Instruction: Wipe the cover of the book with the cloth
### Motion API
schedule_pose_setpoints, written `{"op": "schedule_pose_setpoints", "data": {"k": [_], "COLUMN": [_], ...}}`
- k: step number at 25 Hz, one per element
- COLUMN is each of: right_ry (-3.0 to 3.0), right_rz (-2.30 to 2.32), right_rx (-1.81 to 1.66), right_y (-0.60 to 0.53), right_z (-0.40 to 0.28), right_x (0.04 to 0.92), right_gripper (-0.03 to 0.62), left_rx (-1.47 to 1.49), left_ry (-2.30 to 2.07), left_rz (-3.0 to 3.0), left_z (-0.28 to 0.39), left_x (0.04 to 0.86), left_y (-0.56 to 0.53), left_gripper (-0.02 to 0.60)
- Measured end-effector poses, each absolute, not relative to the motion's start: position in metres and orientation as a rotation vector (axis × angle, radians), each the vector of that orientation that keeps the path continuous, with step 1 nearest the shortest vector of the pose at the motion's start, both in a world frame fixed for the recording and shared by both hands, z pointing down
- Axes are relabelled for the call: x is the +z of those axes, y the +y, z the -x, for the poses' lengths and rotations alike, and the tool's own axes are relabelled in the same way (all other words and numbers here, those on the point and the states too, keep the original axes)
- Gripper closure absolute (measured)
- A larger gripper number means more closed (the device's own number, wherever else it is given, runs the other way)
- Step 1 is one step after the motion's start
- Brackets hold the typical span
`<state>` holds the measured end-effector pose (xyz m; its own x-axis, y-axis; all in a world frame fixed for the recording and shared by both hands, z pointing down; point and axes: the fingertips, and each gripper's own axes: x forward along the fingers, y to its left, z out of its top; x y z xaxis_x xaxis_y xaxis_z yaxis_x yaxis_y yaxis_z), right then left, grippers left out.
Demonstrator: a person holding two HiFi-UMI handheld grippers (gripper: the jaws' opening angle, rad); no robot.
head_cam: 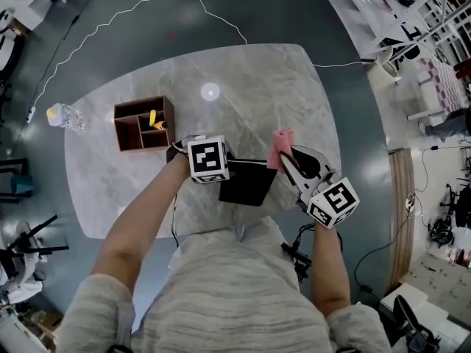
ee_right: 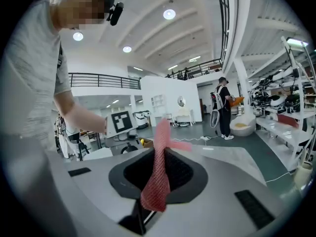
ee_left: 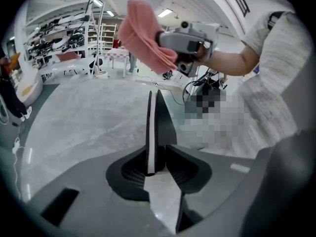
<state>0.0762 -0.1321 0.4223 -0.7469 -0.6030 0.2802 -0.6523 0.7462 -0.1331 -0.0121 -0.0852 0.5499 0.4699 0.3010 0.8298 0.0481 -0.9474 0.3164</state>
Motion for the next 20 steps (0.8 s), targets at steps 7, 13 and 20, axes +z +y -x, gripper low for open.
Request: {"op": "schedule_pose_setpoints", "data": {"k": [7, 13, 20], "right_ry": [-2.673, -2.650, -2.643], "right_rz": [-0.939, -0.931, -0.916], "right_rx": [0.403, 0.406, 0.409], "right_y": [-0.114, -0.115, -0.113], "right_z": [-0.049, -0.039, -0.030], "right_x": [0.460, 0.471, 0.474], "right_gripper": [0.537, 0.537, 0.537], "left_rx": [1.331, 1.290, 1.328], "left_ry": [0.294, 0.283, 0.188], "left_rz": [-2.322, -2.269, -2.282], "left_z": [0.026, 0.034, 0.047], "left_x": [0.576, 0.589, 0.609], "left_y": [-0.110, -0.117, -0.124], "left_gripper": [0.465, 0.456, 0.410]}}
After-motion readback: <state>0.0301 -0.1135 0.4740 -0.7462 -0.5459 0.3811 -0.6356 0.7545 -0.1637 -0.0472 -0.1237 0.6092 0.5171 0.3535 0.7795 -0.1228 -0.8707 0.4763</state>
